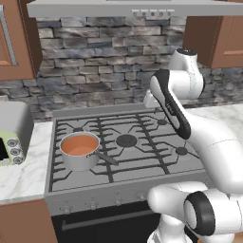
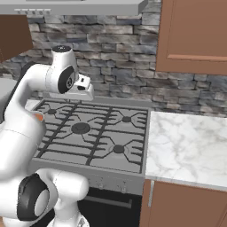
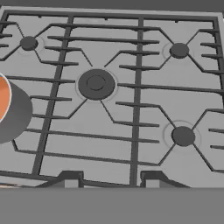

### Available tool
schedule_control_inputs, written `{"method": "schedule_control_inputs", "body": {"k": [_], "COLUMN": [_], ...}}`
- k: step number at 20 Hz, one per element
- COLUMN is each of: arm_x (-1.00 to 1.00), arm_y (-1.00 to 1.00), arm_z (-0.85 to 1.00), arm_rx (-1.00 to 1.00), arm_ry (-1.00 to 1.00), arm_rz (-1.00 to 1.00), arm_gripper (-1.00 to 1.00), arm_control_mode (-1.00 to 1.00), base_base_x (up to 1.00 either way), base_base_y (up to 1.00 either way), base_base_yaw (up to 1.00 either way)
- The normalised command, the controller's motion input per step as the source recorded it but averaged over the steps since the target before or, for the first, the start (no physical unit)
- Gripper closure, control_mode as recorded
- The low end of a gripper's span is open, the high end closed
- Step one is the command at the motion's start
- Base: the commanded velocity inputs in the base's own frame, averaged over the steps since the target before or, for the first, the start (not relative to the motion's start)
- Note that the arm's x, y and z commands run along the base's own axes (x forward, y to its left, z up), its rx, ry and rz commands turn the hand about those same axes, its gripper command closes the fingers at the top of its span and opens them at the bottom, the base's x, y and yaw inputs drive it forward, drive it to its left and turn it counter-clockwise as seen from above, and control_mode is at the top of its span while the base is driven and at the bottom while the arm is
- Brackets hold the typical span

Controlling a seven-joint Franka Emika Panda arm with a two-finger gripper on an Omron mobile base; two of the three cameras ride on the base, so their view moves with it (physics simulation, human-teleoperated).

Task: Retrieve the steak from the fridge and place it on the saucepan with marinade on the stove.

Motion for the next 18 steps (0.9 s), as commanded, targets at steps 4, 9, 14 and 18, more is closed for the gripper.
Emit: {"method": "schedule_control_inputs", "body": {"k": [4,9,14,18], "arm_x": [-0.18,-0.45,-0.54,-0.54], "arm_y": [0.00,-0.06,-0.07,-0.03], "arm_z": [0.00,0.00,0.00,0.00], "arm_rx": [0.00,0.00,0.00,0.00], "arm_ry": [-0.01,-0.05,-0.07,-0.09], "arm_rz": [0.00,-0.02,-0.02,-0.02], "arm_gripper": [-1.00,-1.00,-1.00,-1.00], "arm_control_mode": [-1.00,-1.00,-1.00,-1.00], "base_base_x": [0.00,0.00,0.00,0.00], "base_base_y": [0.00,0.00,0.00,0.00], "base_base_yaw": [0.00,0.00,0.00,0.00]}}
